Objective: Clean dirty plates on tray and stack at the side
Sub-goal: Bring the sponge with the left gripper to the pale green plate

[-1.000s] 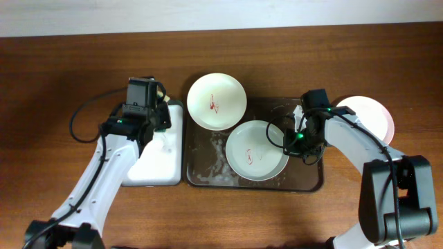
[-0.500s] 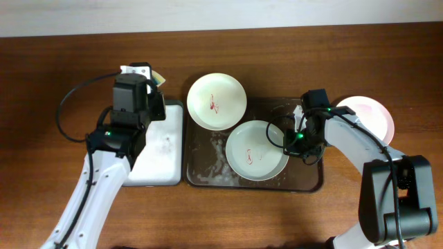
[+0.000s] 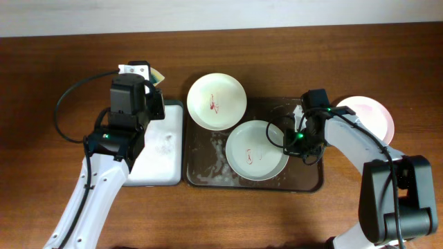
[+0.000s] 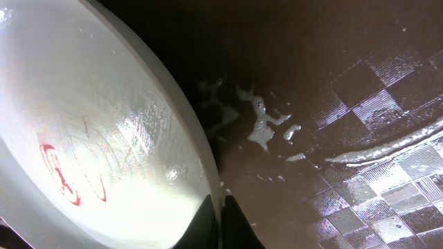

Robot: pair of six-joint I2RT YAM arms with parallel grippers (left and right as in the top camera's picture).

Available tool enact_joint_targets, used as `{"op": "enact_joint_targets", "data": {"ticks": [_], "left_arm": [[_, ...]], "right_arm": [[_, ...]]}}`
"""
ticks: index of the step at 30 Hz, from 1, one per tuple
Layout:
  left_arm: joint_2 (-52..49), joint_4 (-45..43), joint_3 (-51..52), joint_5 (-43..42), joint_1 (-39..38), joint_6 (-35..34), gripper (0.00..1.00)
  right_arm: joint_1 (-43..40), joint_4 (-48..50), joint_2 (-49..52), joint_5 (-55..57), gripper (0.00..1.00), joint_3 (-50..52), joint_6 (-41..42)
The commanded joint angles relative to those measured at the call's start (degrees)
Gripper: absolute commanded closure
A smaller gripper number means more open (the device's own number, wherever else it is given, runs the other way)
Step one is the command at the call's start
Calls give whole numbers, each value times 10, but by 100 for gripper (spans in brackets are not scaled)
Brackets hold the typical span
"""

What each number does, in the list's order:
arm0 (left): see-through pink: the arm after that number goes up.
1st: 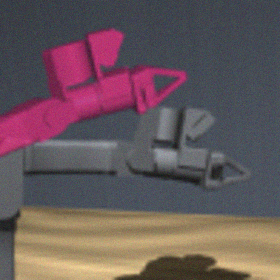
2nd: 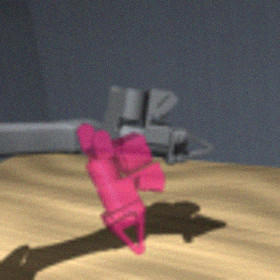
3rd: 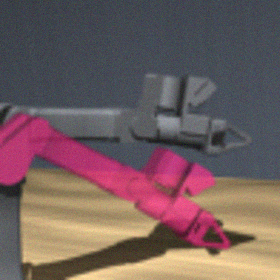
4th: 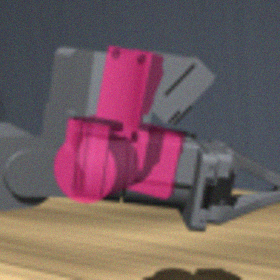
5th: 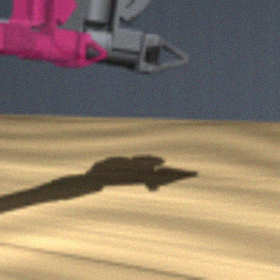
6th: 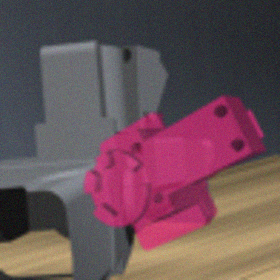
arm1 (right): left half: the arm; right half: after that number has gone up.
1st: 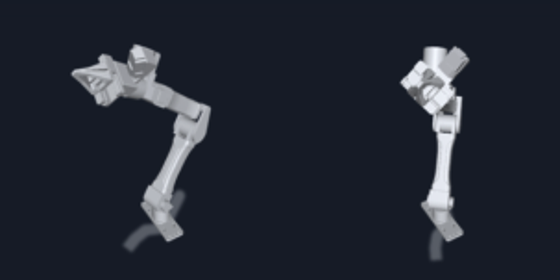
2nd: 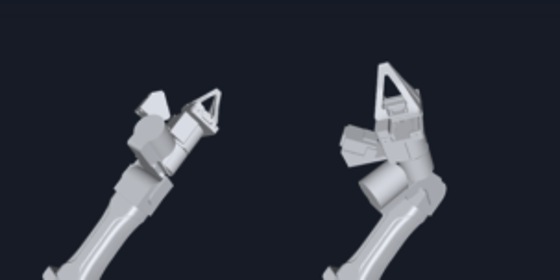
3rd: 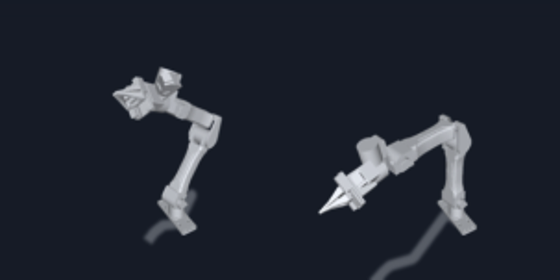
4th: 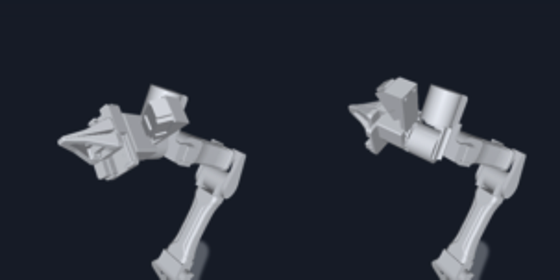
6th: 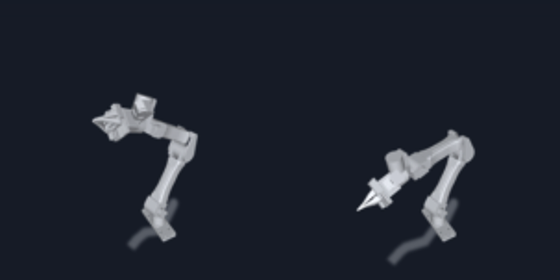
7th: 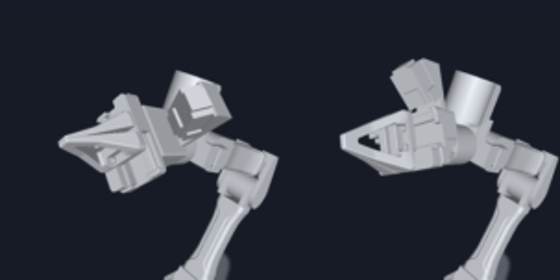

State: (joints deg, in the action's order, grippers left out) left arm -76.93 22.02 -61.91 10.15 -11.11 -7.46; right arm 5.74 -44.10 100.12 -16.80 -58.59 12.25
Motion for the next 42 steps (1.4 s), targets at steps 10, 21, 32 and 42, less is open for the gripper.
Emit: {"op": "enact_joint_targets", "data": {"ticks": [10, 21, 32, 42], "left_arm": [[-86, 146, -6, -5, 4, -137, 100], [-152, 190, -21, -102, 4, -136, 100], [-146, 116, -35, -224, -128, -146, 100], [-239, 10, -35, -224, -272, -312, 100]], "right_arm": [[4, 1, -10, 1, 96, 5, 6], [4, 0, -10, 1, 96, 5, 6], [30, -2, -4, -7, 96, 5, 7], [37, 0, 16, -6, 96, 5, 37]]}}
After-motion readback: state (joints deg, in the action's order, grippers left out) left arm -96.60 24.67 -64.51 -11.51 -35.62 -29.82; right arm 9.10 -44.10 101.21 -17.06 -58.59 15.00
